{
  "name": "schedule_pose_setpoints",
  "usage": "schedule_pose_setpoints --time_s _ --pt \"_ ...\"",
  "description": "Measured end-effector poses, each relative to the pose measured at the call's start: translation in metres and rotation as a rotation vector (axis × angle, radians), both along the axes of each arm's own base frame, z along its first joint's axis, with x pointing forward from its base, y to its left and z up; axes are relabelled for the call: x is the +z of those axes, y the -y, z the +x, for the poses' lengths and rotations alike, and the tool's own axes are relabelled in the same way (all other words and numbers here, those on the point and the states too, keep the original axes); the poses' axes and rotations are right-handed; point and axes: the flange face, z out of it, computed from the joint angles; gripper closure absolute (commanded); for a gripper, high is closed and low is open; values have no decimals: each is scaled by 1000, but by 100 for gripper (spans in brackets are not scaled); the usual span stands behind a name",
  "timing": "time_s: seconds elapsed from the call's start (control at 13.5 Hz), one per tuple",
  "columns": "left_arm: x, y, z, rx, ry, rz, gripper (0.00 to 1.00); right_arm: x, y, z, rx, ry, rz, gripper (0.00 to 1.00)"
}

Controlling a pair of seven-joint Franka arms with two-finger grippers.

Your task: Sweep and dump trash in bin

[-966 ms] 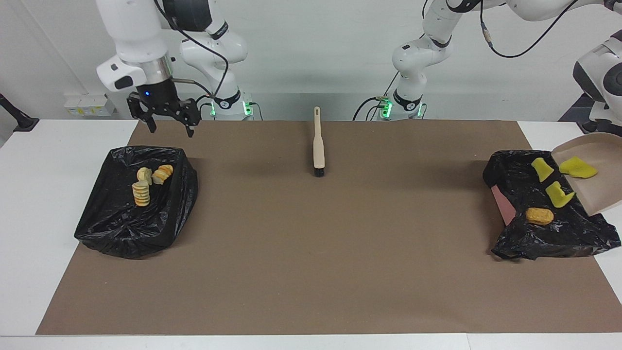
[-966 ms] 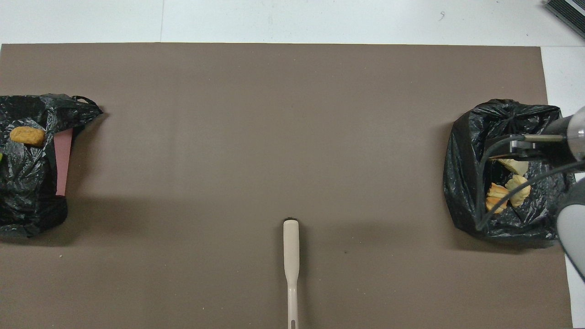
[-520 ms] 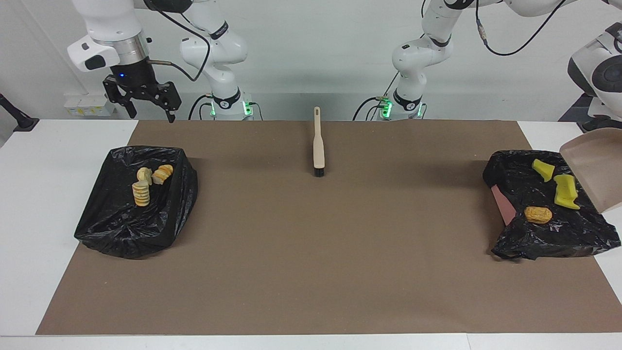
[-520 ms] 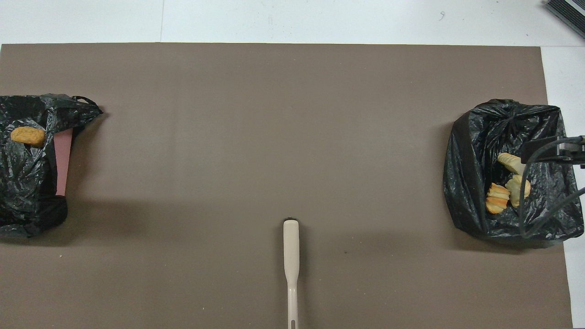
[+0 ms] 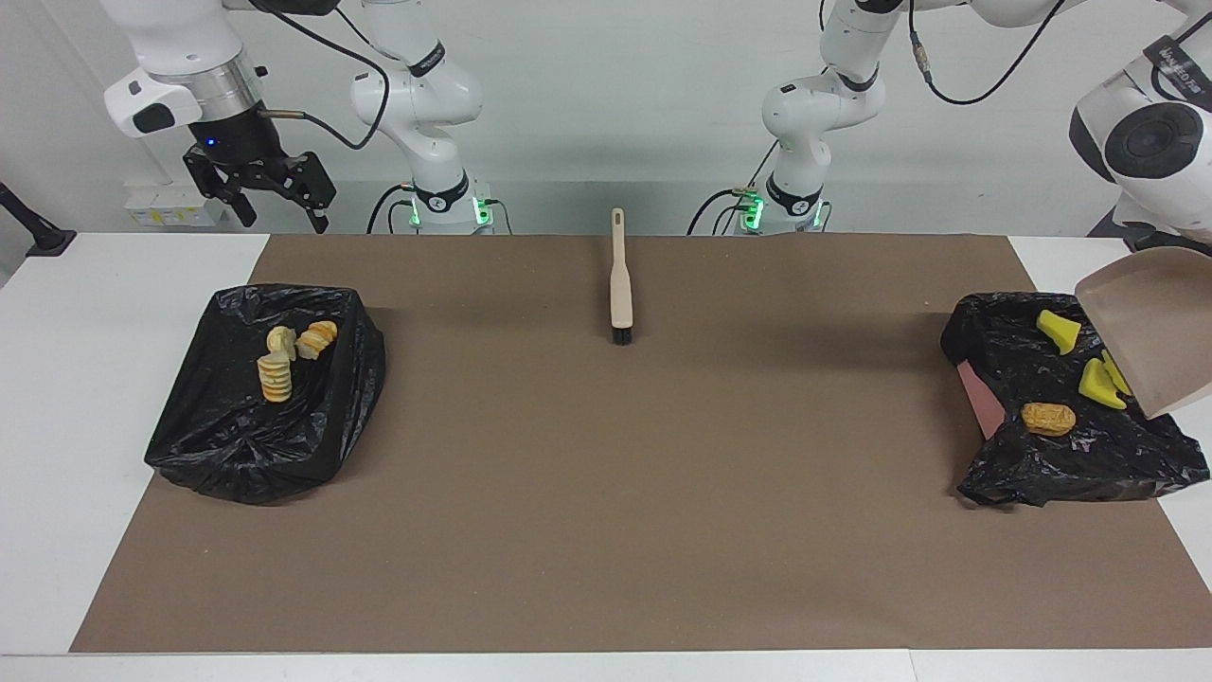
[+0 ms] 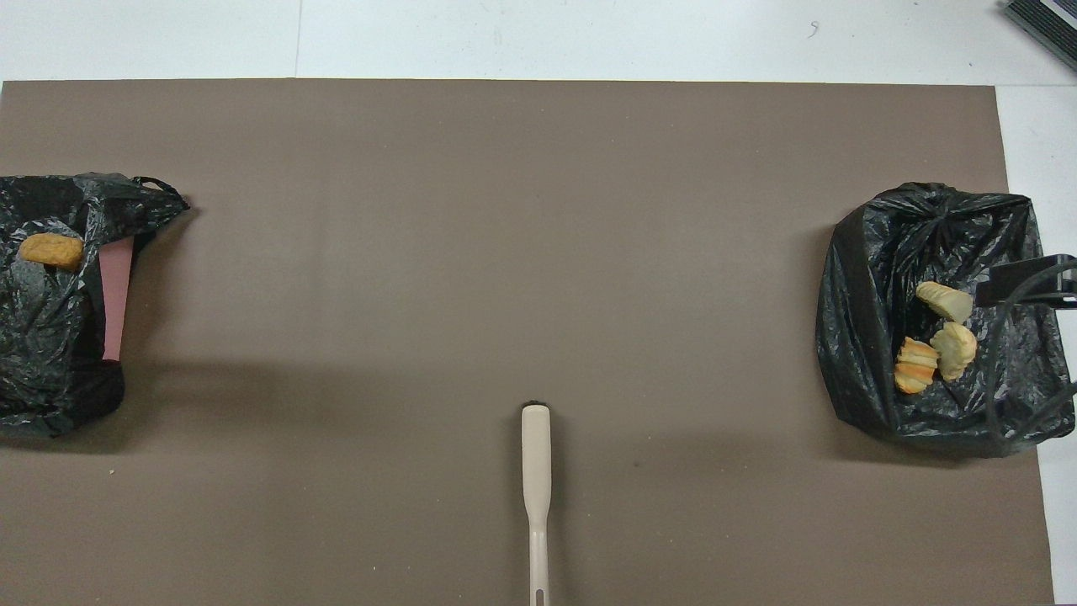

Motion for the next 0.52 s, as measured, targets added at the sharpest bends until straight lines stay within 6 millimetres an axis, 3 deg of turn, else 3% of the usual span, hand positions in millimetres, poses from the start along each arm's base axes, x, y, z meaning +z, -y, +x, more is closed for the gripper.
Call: schedule_pose_setpoints --time_s 0.22,0.52 --pt "0 21 -4 55 79 -161 100 1 -5 0 79 1 -3 0" --pt "-19 70 -4 249 229 -413 100 2 -8 0 131 5 -6 0"
